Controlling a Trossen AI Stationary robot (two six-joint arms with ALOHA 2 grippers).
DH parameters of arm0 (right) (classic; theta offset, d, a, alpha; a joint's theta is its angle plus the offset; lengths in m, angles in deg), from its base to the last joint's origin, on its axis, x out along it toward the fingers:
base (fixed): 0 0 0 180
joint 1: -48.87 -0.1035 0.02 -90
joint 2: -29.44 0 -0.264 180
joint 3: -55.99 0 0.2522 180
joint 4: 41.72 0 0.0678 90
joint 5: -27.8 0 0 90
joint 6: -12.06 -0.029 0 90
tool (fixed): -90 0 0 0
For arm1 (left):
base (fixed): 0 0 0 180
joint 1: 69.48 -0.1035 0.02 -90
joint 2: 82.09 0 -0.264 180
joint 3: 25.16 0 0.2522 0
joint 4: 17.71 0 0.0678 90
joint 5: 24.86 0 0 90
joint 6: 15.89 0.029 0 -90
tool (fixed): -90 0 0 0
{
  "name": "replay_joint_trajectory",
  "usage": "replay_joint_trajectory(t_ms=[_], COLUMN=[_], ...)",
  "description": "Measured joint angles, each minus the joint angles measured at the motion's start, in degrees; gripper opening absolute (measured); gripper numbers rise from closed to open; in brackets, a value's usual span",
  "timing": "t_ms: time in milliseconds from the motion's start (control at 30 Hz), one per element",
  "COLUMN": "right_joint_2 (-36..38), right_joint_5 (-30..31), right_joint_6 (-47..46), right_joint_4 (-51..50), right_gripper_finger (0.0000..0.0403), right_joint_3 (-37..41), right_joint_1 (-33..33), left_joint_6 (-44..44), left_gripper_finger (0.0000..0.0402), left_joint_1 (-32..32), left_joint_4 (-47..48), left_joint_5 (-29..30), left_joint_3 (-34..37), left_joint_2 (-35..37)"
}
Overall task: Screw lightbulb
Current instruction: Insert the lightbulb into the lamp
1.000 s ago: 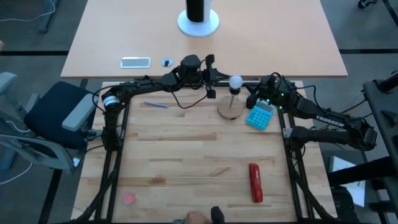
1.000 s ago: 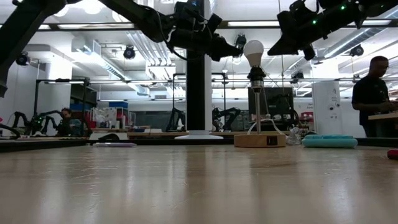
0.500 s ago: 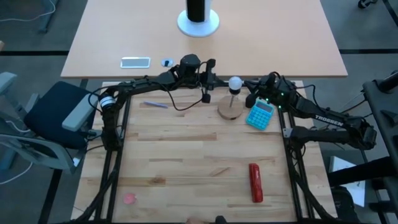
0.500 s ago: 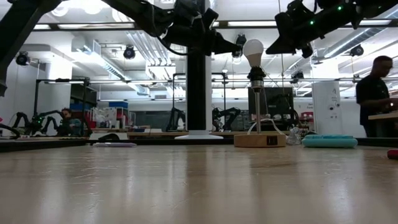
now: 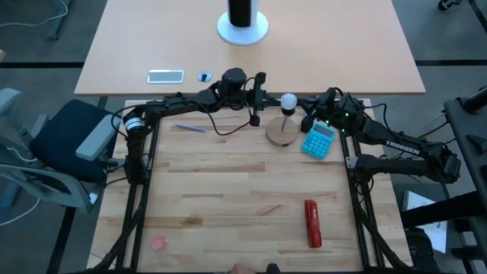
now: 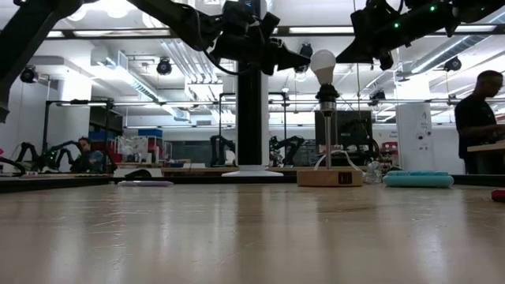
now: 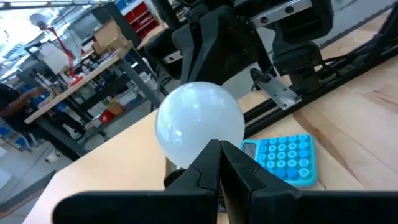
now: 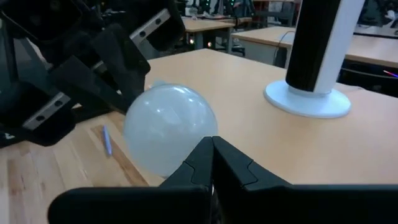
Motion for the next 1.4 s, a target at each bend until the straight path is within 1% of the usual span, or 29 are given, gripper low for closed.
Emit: replay_joint_trajectory(t_ms=[200, 733, 967, 1133, 1400], right_joint_2=[-0.2, -0.3, -0.3, -0.3, -0.3], right_joint_5=[-0.1, -0.5, -0.5, -0.6, -0.6], right_joint_6=[0.0, -1.6, -2.2, -2.2, -2.2], right_joint_4=[-0.1, 0.0, -0.1, 0.0, -0.1], right_gripper_finger=[0.0002, 0.0002, 0.0002, 0.0002, 0.0002], right_joint_3=[0.0, 0.0, 0.0, 0.0, 0.0], right_joint_1=[0.0, -0.1, -0.1, -0.1, -0.1], left_joint_6=[-1.2, -1.1, -3.9, -5.5, -6.2], left_gripper_finger=[0.0, 0.0, 0.0, 0.0, 0.0], left_joint_1=[-0.1, 0.0, 0.0, 0.0, -0.1], left_joint_4=[-1.9, -2.7, -4.0, -3.7, -3.7], left_joint_5=[1.0, 1.1, 1.3, 2.9, 3.7], left_joint_3=[0.0, -0.4, -0.4, -0.3, -0.3], left_joint_2=[-0.2, -0.2, -0.2, -0.2, -0.2])
